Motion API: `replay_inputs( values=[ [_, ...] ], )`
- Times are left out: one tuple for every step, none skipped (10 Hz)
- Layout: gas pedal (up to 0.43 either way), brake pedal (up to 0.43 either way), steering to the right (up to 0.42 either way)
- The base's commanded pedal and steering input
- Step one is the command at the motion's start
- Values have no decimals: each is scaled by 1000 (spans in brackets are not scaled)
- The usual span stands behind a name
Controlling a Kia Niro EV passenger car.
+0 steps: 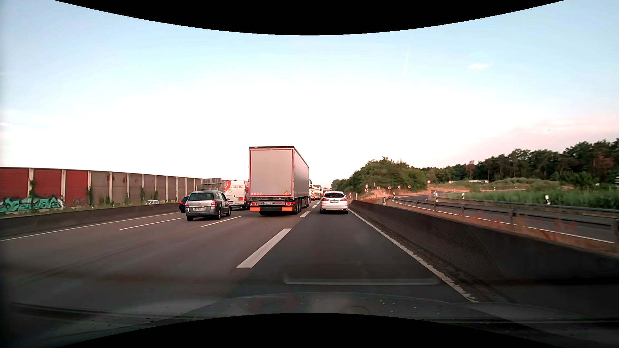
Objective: Follow the waypoints while adhering to traffic rules and regulations
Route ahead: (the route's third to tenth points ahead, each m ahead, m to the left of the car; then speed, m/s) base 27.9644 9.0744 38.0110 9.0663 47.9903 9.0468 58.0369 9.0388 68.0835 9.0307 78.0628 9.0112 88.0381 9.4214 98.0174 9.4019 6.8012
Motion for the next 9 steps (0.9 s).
replay_inputs(
  values=[
    [0, 0, -11],
    [0, 0, -12],
    [0, 0, -13],
    [0, 0, -13],
    [0, 0, -15],
    [0, 0, -16],
    [0, 12, -20],
    [0, 24, -24],
    [0, 43, -30]
  ],
)
